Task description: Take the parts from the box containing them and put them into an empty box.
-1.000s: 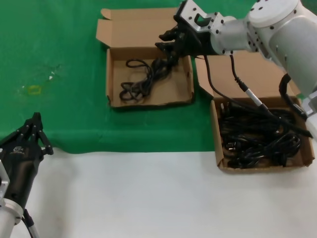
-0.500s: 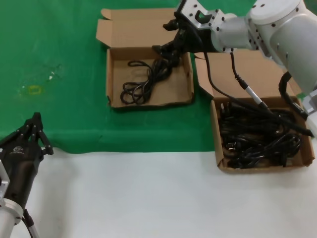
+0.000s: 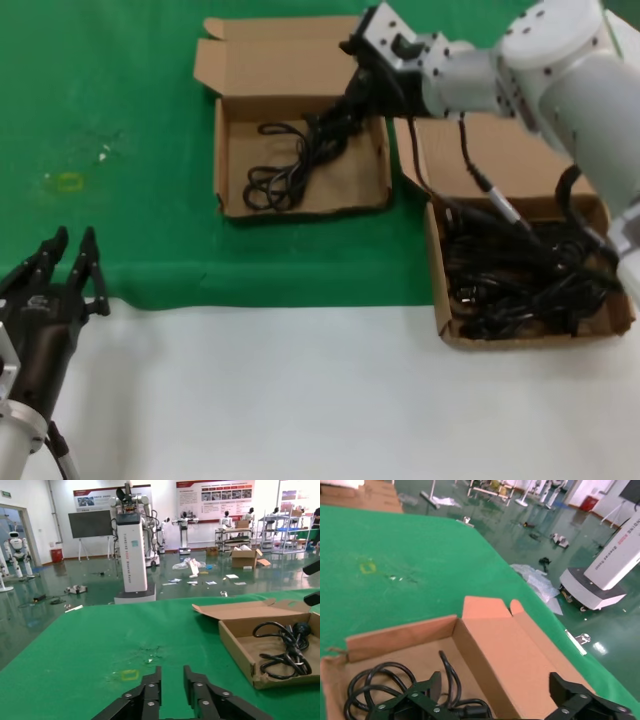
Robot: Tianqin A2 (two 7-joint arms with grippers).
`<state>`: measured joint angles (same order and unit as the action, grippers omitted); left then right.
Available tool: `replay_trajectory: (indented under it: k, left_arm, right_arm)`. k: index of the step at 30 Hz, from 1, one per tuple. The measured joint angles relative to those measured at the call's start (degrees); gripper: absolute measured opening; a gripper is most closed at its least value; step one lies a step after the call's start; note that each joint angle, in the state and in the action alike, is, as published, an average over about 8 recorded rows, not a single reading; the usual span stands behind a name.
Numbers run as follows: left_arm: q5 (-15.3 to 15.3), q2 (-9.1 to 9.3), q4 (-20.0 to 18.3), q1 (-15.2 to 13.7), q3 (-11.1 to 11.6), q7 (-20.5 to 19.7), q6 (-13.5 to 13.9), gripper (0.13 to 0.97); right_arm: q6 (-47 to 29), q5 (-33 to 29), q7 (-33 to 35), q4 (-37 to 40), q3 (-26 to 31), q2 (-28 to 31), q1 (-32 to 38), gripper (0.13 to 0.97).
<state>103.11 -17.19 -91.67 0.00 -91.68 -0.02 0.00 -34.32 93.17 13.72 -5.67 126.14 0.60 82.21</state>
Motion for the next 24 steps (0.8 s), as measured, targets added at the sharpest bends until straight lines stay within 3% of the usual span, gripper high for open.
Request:
replay_trajectory:
  k: [5, 12, 14, 24]
  left_arm:
    - [0.00, 0.00, 0.00, 0.00, 0.00, 0.00, 0.00, 0.261]
    - [0.01, 0.00, 0.00, 0.00, 0.00, 0.00, 0.00, 0.305]
    - [0.01, 0.00, 0.00, 0.00, 0.00, 0.00, 0.00, 0.352]
    - [0.00, 0.00, 0.00, 0.00, 0.00, 0.00, 0.00, 0.576]
  right_arm:
    - [1.91, 0.56, -0.78, -4.80, -1.92, 0.93, -4.62, 0.764]
    - [5.11, 1.48, -2.07, -12.83, -5.14, 2.48, -12.30, 0.864]
    - [6.05, 1.76, -2.44, -15.17, -6.08, 2.94, -14.54, 0.898]
    - [10.81, 3.14, -4.34, -27.09, -10.86, 5.23, -25.90, 0.945]
